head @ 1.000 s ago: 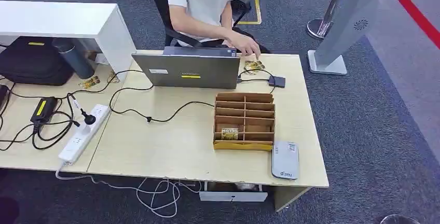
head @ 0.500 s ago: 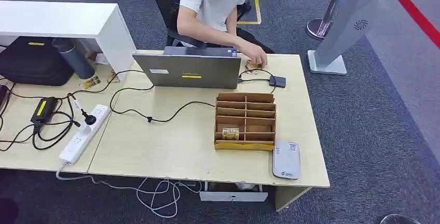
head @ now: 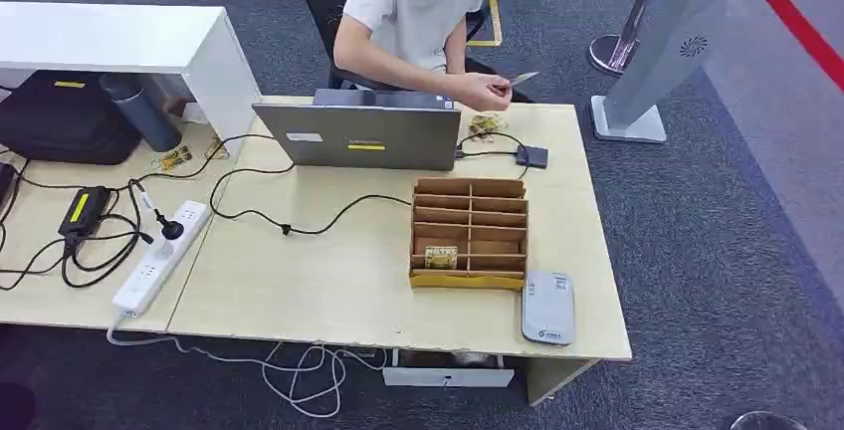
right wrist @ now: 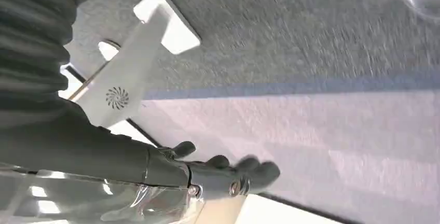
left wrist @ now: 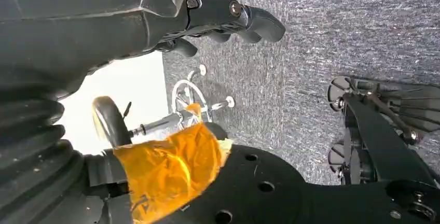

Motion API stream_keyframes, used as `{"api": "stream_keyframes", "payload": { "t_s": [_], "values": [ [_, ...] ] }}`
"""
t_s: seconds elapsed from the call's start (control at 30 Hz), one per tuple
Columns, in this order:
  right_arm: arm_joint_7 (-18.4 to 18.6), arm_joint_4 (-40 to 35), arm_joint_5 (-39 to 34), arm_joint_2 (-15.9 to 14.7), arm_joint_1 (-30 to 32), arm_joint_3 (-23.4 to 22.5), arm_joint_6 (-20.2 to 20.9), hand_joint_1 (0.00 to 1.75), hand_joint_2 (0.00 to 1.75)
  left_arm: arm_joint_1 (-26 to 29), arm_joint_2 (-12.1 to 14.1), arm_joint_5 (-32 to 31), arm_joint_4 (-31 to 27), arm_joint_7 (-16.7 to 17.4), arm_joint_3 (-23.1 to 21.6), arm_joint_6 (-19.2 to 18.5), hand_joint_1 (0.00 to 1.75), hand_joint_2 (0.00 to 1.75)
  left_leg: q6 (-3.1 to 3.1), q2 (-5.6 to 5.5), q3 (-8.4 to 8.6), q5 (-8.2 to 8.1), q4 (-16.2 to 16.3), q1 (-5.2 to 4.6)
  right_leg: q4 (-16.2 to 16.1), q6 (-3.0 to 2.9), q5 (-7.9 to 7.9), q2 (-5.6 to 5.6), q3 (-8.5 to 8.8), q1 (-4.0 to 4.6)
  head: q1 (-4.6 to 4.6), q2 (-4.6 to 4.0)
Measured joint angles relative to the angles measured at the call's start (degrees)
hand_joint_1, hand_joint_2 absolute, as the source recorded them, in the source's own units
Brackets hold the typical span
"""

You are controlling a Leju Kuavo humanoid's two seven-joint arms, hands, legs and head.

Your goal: Pass the card to the sensor for recognition and then transmit it.

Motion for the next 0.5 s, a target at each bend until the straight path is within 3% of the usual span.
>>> {"api": "stream_keyframes", "payload": {
  "t_s": [0.03, 0.1, 0.13, 0.23, 0.33, 0.5],
  "values": [
    [-0.38, 0.17, -0.31, -1.25, -0.06, -0.40, 0.38, 0.00, 1.75, 0.00, 0.00, 0.00, 0.00, 0.05, 0.09, -0.20, 0.00, 1.75, 0.01, -0.01, 0.04, 0.00, -0.04, -0.19, 0.10, 0.12, -0.08, -0.01, -0.07, -0.26, 0.13, 0.00],
    [-0.79, -0.35, -0.48, -2.49, -0.08, -0.49, 0.33, 0.00, 1.75, 0.01, -0.04, 0.00, 0.00, 0.18, 0.09, -0.46, 0.00, 1.75, 0.03, 0.02, 0.04, -0.01, -0.08, -0.13, 0.07, 0.12, -0.07, 0.01, -0.02, -0.12, -0.29, 0.00],
    [-0.92, -0.28, -0.55, -4.03, -0.20, -0.82, 0.57, 0.00, 1.75, 0.01, 0.09, -0.02, 0.00, 0.18, 0.11, -0.55, 0.00, 1.75, 0.10, 0.02, 0.00, -0.05, 0.03, -0.20, 0.07, 0.13, -0.07, 0.01, -0.05, -0.19, 0.06, 0.00],
    [-5.10, -0.57, -1.88, -14.81, -1.06, -3.09, 3.04, 0.00, 1.75, 0.02, 0.46, -0.88, 0.07, 0.18, 0.61, -2.21, 0.00, 1.75, 0.48, -0.01, 0.09, 0.01, -0.09, -1.11, 0.66, 0.49, -0.30, 0.00, -0.38, -1.27, -0.11, 0.00],
    [-8.54, -1.29, -2.62, -22.60, -2.22, -4.94, 4.66, 0.00, 1.75, 0.00, 0.94, -1.40, 0.07, 0.18, 0.85, -2.93, 0.00, 1.75, 0.47, 0.02, 0.04, 0.00, 0.00, -0.84, 0.43, 0.48, -0.28, 0.01, -0.21, -0.80, -0.13, 0.00],
    [-12.77, -2.32, -3.15, -29.83, -4.49, -5.56, 6.82, 0.00, 1.75, 0.02, 0.96, -2.25, 0.09, 0.17, 1.03, -3.19, 0.00, 1.75, 0.48, -0.05, 0.05, 0.01, -0.02, -0.92, 0.46, 0.49, -0.28, -0.06, -0.23, -0.99, -0.11, 0.00]
  ]
}}
